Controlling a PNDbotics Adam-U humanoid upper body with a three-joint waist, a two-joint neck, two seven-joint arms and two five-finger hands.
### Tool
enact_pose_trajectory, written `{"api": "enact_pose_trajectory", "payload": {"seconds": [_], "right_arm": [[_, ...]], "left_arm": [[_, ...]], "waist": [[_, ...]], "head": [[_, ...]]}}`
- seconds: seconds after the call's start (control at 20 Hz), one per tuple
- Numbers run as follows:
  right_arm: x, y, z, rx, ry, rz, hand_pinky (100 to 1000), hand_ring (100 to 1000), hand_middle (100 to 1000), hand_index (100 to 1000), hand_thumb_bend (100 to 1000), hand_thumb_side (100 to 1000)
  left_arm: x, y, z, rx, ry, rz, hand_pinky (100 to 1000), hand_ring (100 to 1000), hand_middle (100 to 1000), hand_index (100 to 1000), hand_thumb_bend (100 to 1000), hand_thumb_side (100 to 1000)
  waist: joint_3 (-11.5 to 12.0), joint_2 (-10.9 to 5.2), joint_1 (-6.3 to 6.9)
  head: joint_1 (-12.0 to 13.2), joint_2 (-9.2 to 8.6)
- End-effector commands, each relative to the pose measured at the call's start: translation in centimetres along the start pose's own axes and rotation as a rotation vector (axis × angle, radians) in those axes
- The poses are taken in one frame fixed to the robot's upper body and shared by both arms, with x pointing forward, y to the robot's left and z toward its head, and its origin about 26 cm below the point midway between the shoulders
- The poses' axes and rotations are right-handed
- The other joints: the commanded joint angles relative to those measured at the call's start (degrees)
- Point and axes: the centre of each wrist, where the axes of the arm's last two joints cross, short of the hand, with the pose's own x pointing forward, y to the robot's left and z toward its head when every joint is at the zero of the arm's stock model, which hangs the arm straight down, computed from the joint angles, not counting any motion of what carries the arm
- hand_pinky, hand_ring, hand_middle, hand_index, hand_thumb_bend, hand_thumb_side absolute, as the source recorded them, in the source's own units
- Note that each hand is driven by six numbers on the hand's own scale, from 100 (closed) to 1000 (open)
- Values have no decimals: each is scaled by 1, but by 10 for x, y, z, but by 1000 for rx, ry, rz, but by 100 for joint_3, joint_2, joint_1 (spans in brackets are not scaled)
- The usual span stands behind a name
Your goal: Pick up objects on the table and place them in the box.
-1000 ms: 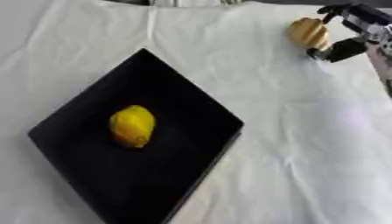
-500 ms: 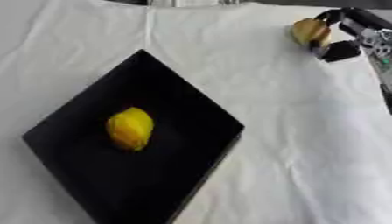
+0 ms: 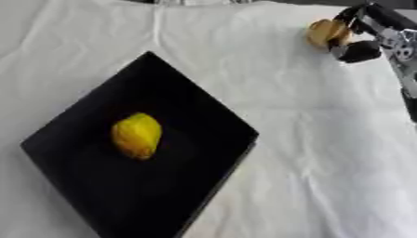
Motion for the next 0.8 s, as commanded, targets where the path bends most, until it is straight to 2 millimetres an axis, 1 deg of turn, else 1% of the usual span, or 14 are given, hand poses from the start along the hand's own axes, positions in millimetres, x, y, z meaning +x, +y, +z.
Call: {"api": "enact_pose_trajectory", "payload": {"seconds": [0.05,0.25,0.45,0.65,0.8], "right_arm": [[8,-26,0,-91,-52,38,684,596,289,550,100,103],[27,-40,3,-127,-159,64,684,595,289,548,108,100],[59,-54,14,-138,-316,95,676,588,297,548,142,100],[111,-67,35,-157,-527,109,661,578,304,560,193,100],[155,-71,60,-153,-692,120,657,575,308,557,206,105]], "left_arm": [[4,4,-5,-3,-22,-4,825,761,756,879,374,523],[3,5,-3,-10,-13,-11,825,761,755,878,379,518],[2,6,0,-19,-4,-18,825,762,755,878,385,512],[2,6,-1,-31,-5,-20,826,763,755,878,392,505],[2,7,-1,-34,-5,-22,826,764,755,878,395,501]], "waist": [[-19,-254,12],[-103,-425,37],[-250,-618,89],[-346,-793,149],[-376,-900,178]], "head": [[6,83],[26,209],[61,364],[108,520],[154,606]]}}
